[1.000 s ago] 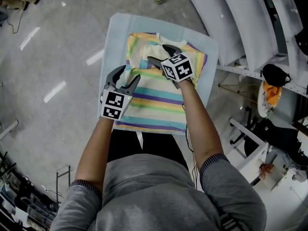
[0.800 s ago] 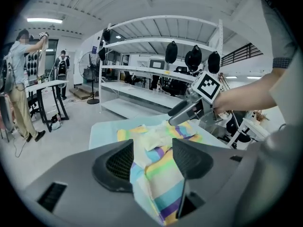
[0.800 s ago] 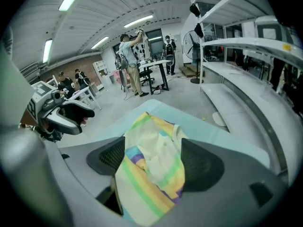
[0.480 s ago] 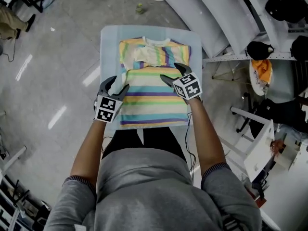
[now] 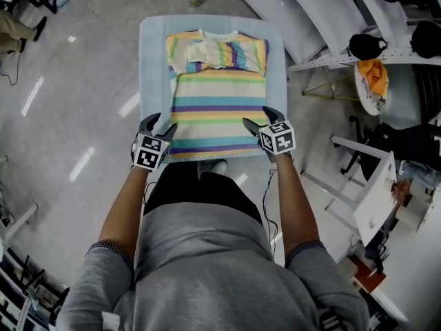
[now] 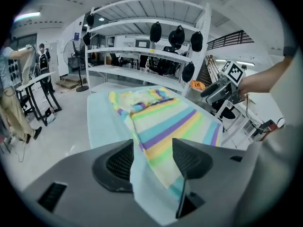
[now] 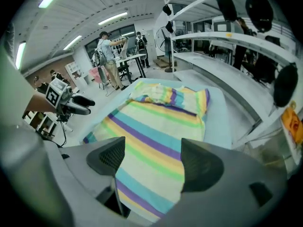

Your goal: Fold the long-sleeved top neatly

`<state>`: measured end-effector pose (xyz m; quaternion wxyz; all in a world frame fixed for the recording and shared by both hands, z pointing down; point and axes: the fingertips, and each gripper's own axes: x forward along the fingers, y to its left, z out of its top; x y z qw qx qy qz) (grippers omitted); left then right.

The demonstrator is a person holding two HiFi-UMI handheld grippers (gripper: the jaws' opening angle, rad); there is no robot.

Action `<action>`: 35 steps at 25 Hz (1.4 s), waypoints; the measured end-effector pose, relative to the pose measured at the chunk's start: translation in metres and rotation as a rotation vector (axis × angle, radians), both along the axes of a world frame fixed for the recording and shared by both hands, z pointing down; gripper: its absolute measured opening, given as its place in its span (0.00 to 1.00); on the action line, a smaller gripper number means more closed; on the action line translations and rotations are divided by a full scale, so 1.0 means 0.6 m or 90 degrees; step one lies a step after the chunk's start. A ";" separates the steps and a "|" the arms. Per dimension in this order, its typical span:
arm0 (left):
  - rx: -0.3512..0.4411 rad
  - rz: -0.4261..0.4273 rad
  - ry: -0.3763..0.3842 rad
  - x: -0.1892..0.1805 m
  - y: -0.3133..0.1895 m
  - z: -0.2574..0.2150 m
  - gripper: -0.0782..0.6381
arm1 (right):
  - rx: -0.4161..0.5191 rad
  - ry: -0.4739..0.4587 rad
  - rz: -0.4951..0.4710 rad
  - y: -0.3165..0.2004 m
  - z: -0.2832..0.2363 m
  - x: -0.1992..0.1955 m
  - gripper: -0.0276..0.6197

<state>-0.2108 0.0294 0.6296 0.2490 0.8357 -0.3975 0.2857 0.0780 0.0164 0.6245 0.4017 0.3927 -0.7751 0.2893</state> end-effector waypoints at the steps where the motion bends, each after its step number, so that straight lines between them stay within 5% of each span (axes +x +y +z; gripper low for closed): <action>1: -0.010 -0.007 -0.001 0.002 0.022 0.012 0.50 | -0.009 -0.002 0.006 0.021 0.011 0.008 0.64; 12: -0.066 -0.101 -0.046 0.017 0.176 0.110 0.50 | 0.006 0.007 0.070 0.161 0.108 0.099 0.64; 21: -0.085 -0.183 -0.066 0.003 0.160 0.140 0.47 | -0.001 -0.005 0.222 0.180 0.175 0.195 0.59; 26: -0.082 -0.201 -0.074 0.006 0.168 0.145 0.43 | 0.007 0.029 0.224 0.185 0.177 0.203 0.53; 33: -0.098 -0.211 -0.087 0.025 0.183 0.159 0.29 | 0.010 0.030 0.171 0.202 0.200 0.179 0.33; 35: -0.108 -0.212 -0.081 0.029 0.185 0.158 0.19 | -0.002 0.014 0.156 0.206 0.199 0.167 0.14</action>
